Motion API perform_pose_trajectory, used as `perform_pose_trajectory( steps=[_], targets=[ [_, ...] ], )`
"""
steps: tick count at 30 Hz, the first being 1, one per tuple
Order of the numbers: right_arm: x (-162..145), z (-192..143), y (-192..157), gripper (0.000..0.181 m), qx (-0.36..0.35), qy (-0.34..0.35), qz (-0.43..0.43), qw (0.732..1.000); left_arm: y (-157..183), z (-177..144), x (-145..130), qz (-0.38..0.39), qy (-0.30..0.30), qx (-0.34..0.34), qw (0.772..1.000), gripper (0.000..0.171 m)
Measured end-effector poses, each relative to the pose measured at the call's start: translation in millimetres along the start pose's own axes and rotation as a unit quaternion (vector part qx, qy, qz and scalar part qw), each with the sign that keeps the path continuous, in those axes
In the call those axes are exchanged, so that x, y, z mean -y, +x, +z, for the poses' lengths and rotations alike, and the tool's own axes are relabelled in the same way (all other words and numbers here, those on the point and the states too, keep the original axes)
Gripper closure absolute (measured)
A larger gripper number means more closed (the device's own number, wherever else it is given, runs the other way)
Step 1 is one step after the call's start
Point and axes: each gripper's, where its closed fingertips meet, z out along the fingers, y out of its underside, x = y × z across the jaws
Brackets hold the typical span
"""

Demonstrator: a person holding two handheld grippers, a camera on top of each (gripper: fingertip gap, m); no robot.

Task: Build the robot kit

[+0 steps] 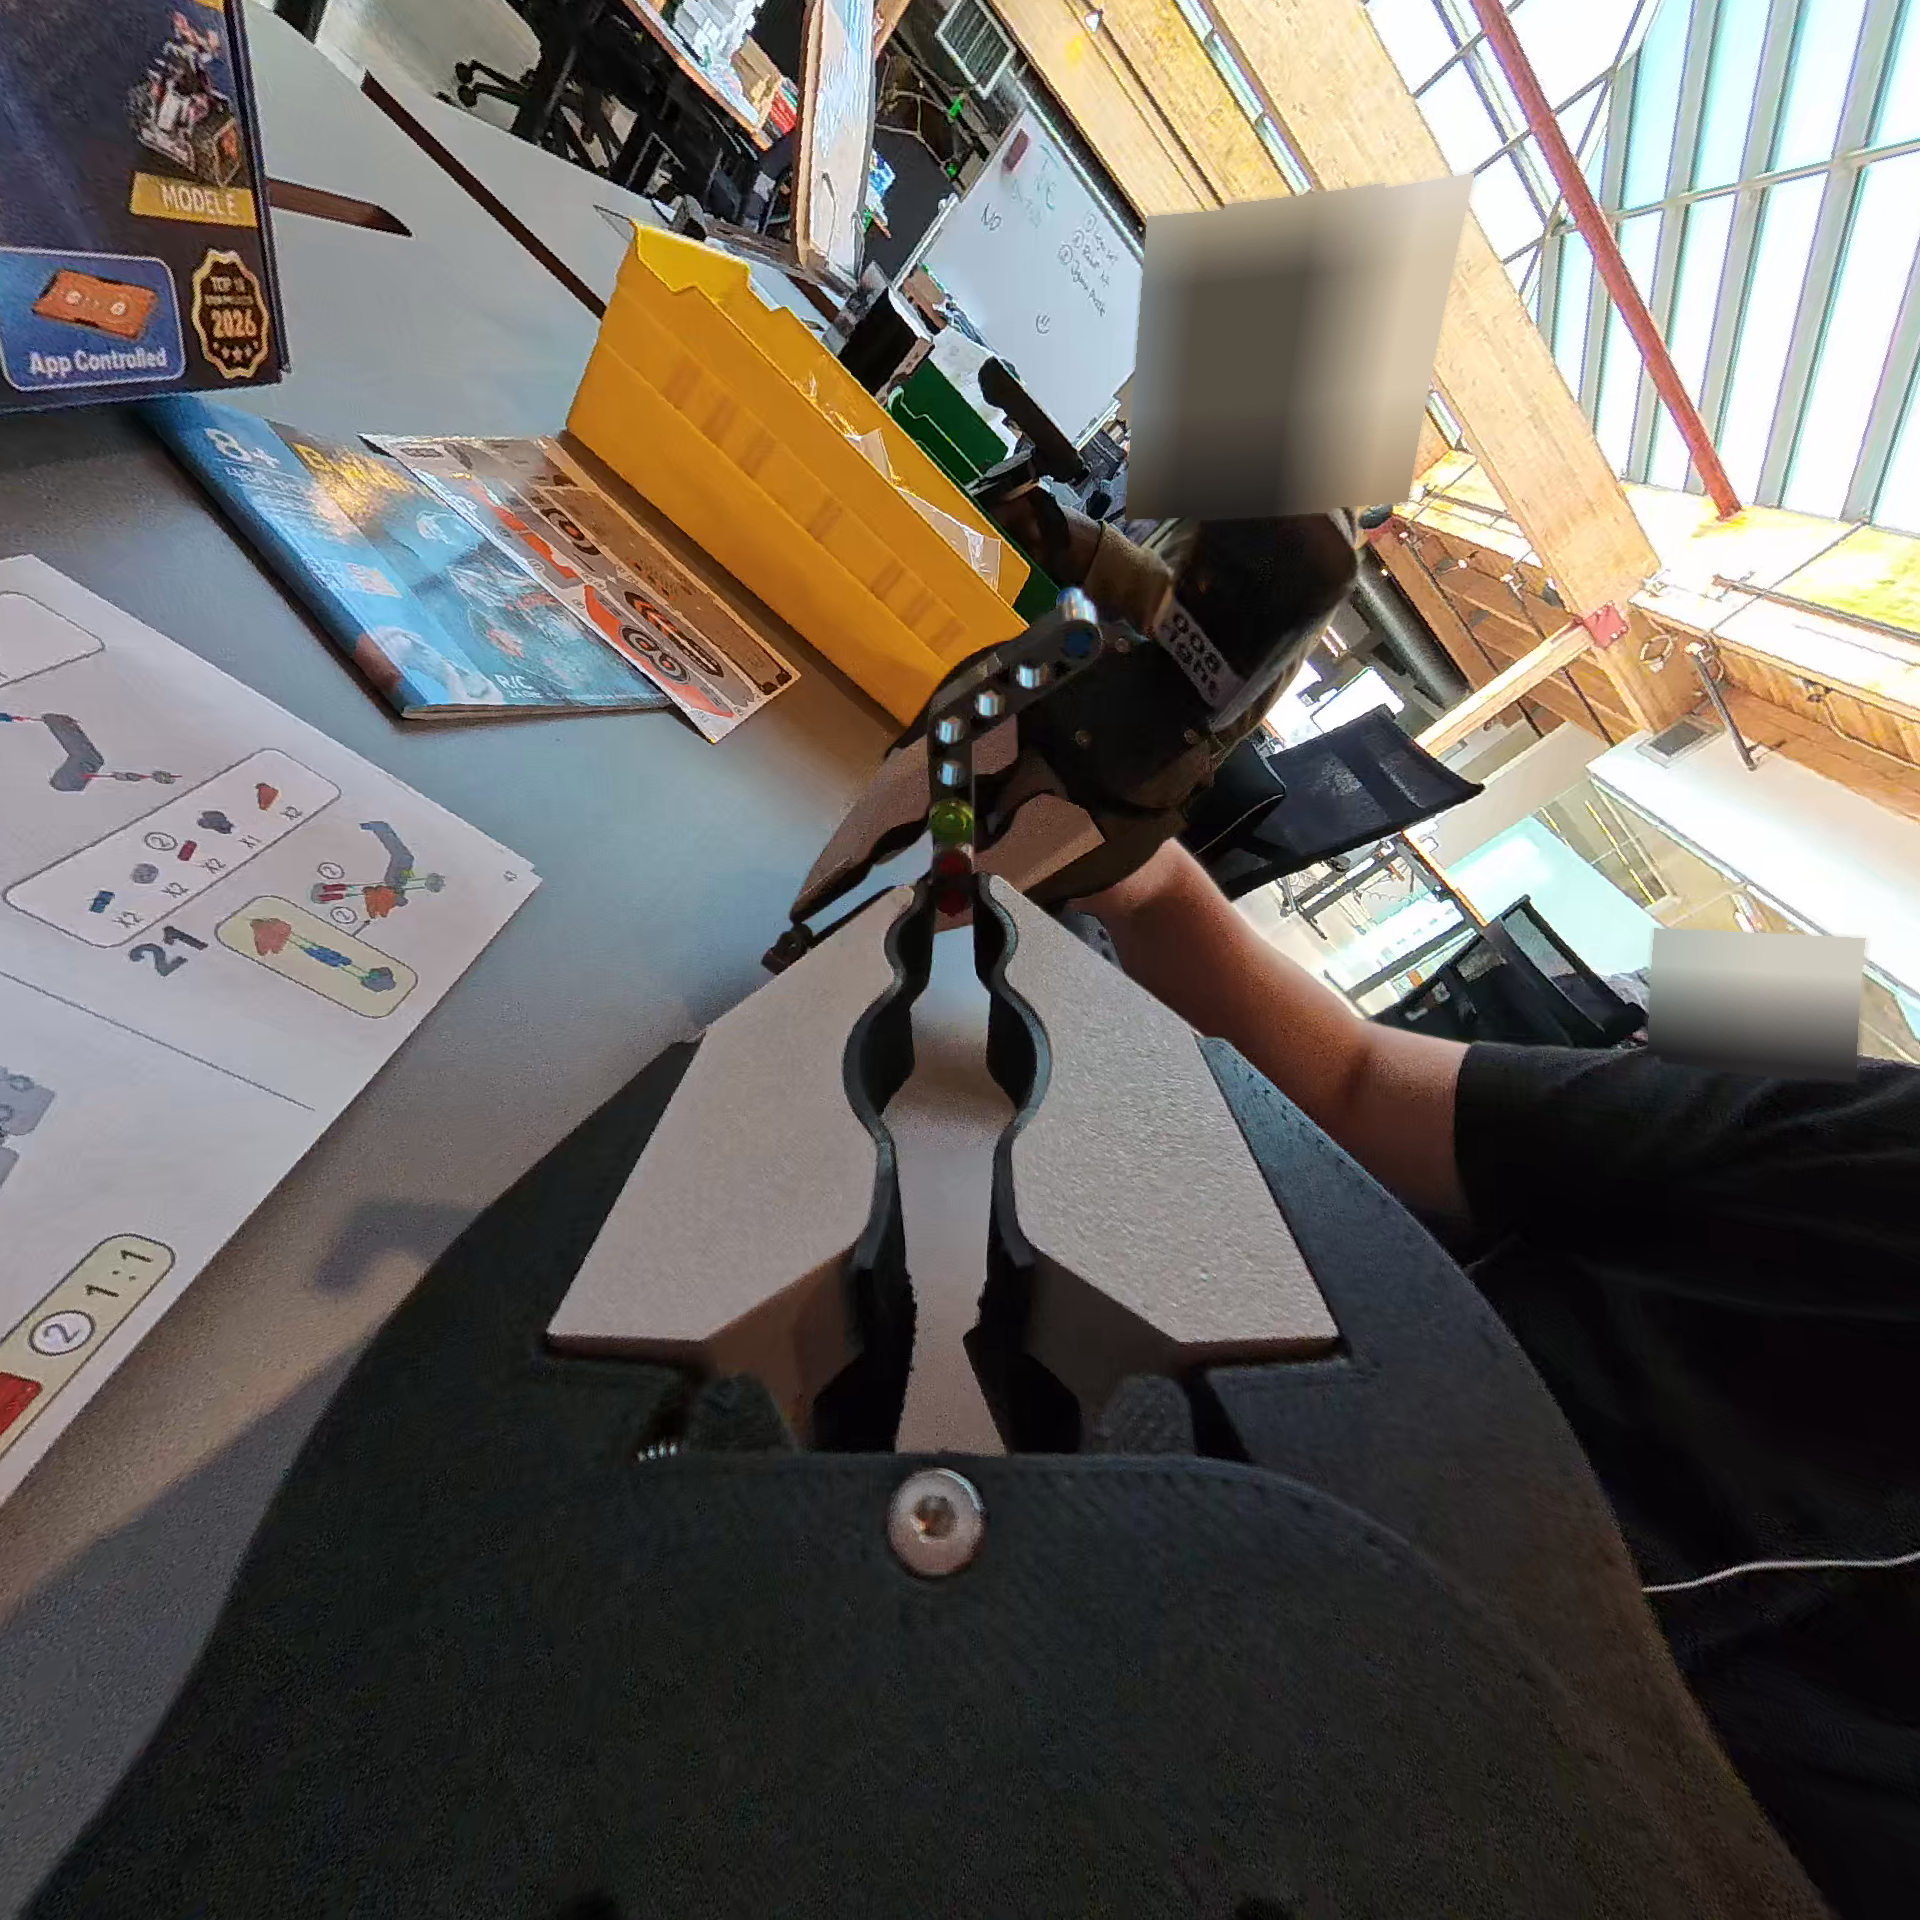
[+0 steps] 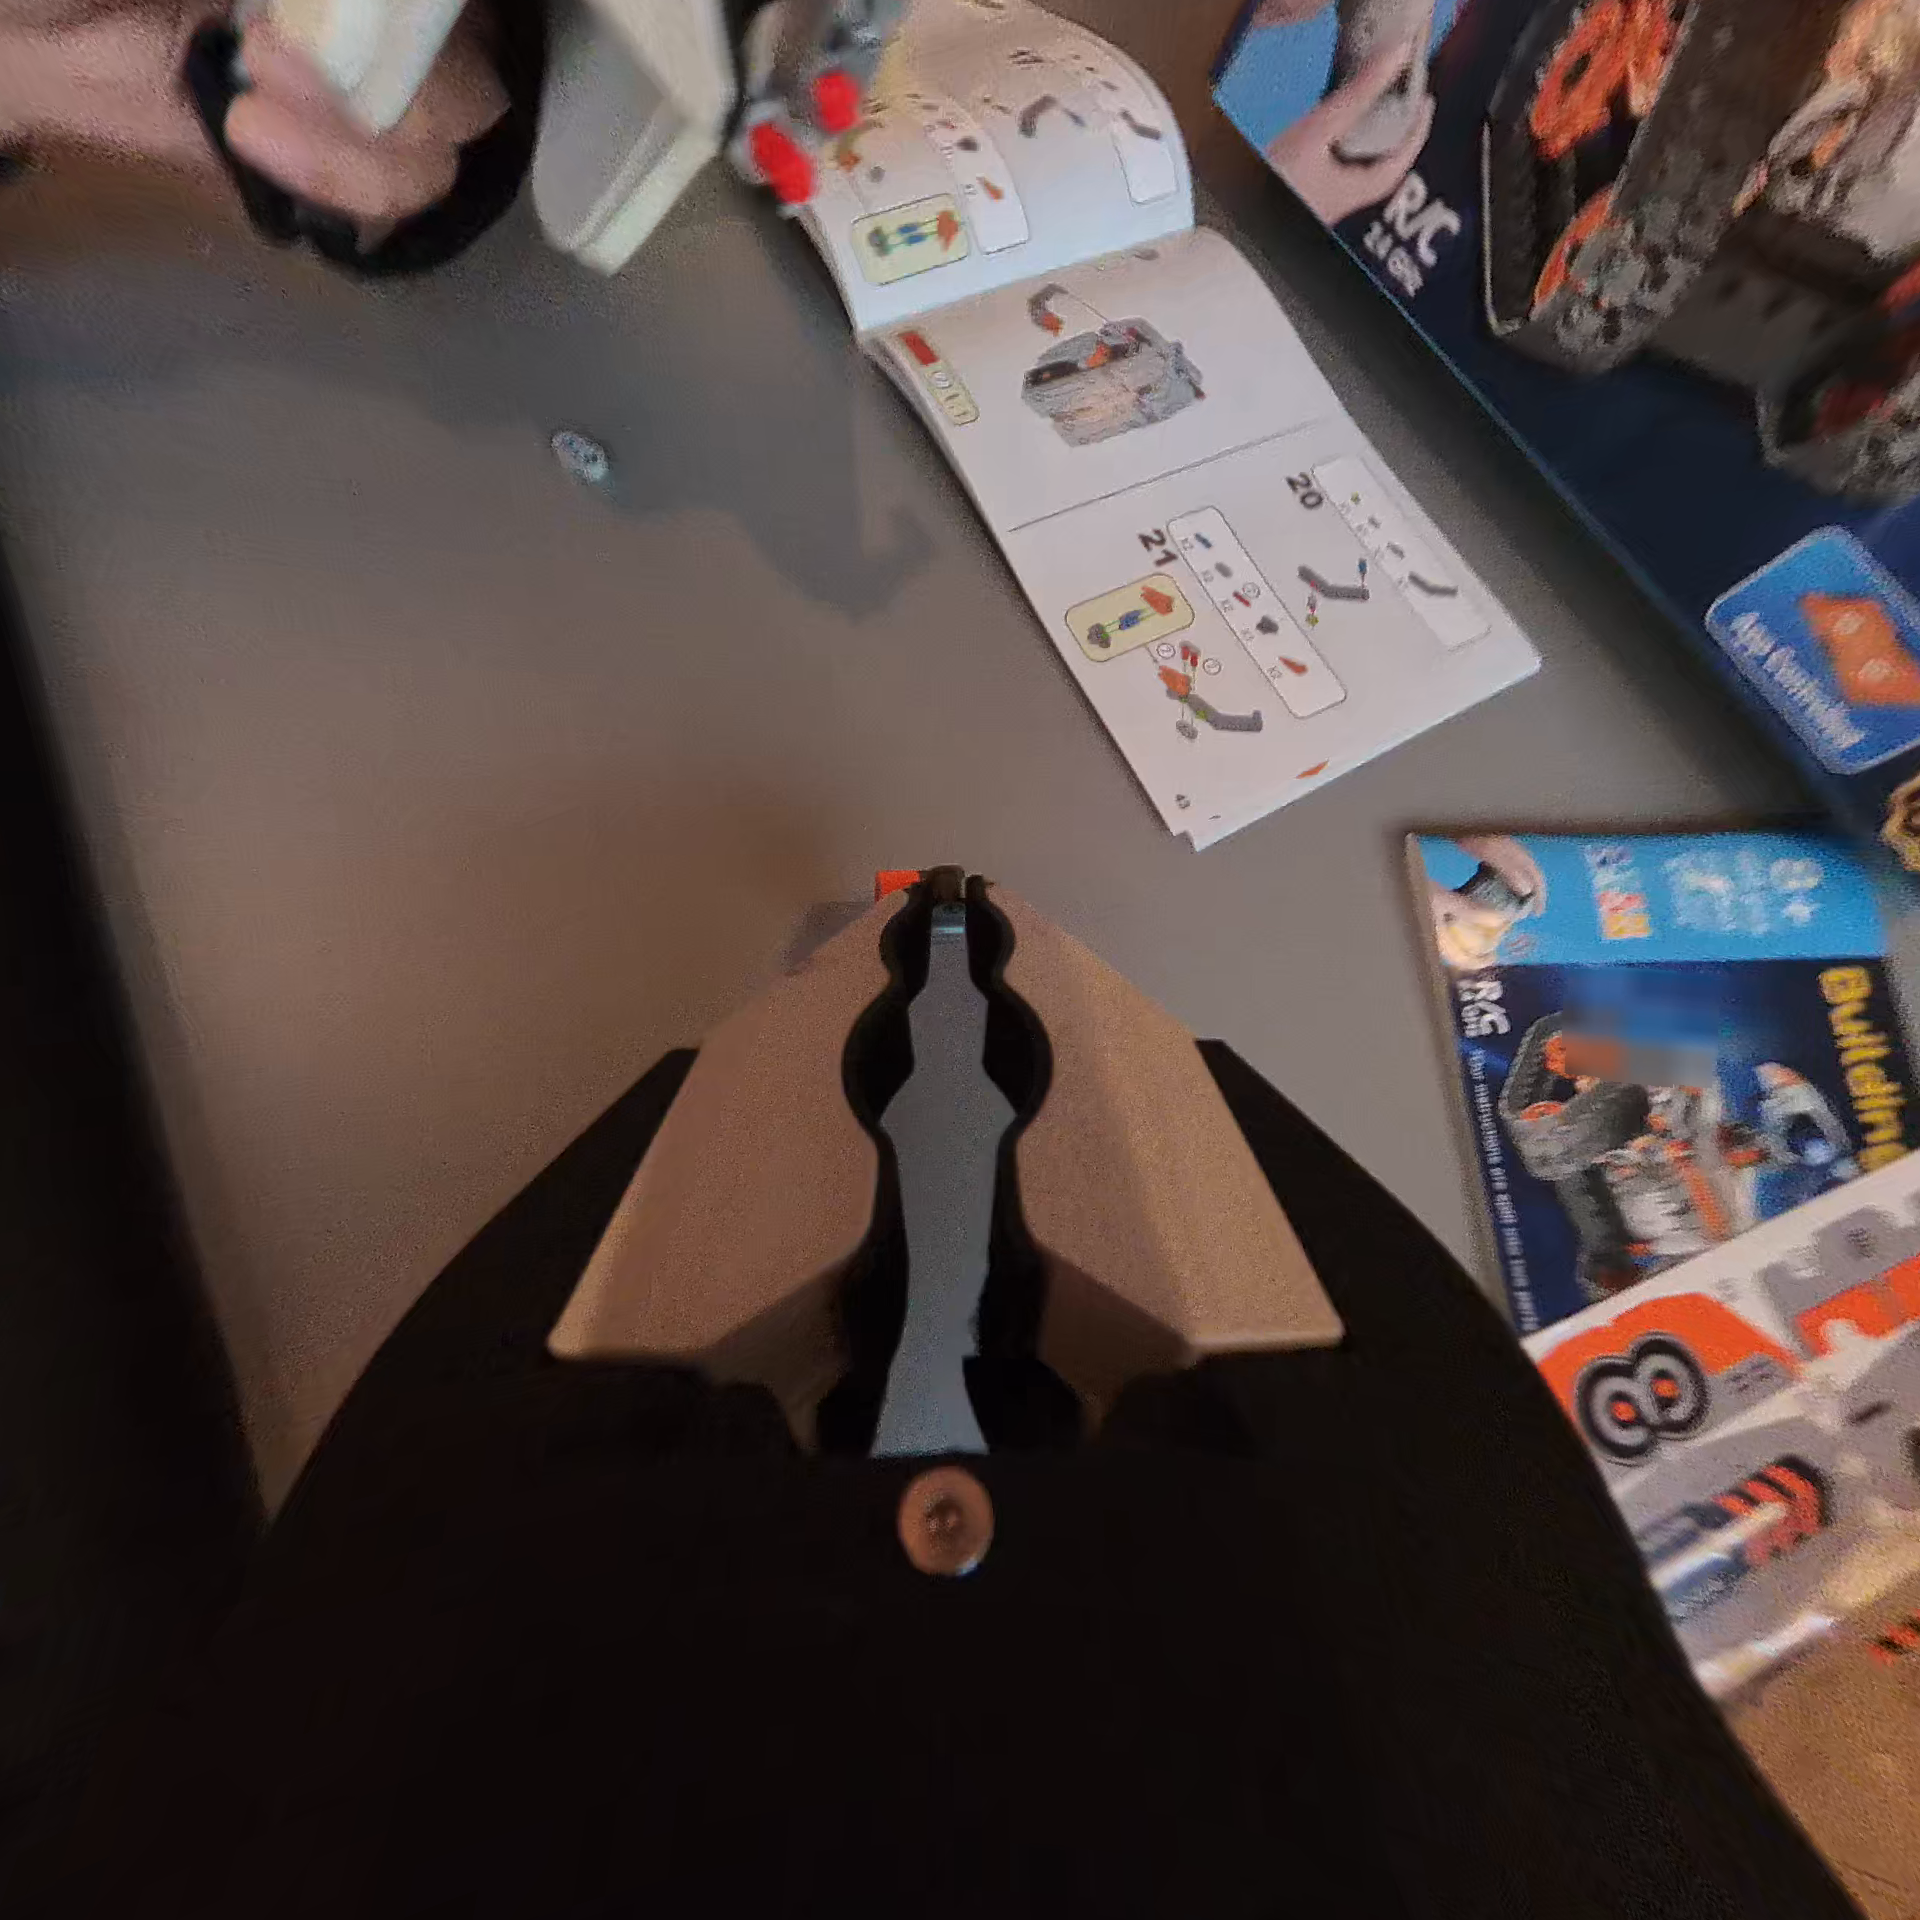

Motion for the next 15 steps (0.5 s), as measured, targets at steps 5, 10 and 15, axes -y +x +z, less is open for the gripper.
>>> perform_pose_trajectory(
  steps=[5, 10, 15],
  targets=[
    [-20.5, -3.9, 2.4, 0.175, -0.078, -0.037, -0.144, 0.986, -0.3, 1.9, -1.6, -0.001, -0.006, 0.0, 1.0, 0.166],
    [-17.1, -6.3, -11.2, 0.175, -0.104, -0.001, -0.197, 0.975, 1.6, 5.6, -5.5, 0.0, -0.013, -0.002, 1.0, 0.166],
    [-17.8, -5.9, -21.7, 0.175, -0.1, 0.001, -0.223, 0.97, 2.8, 6.1, -6.3, -0.002, -0.016, -0.005, 1.0, 0.166]
  ],
)
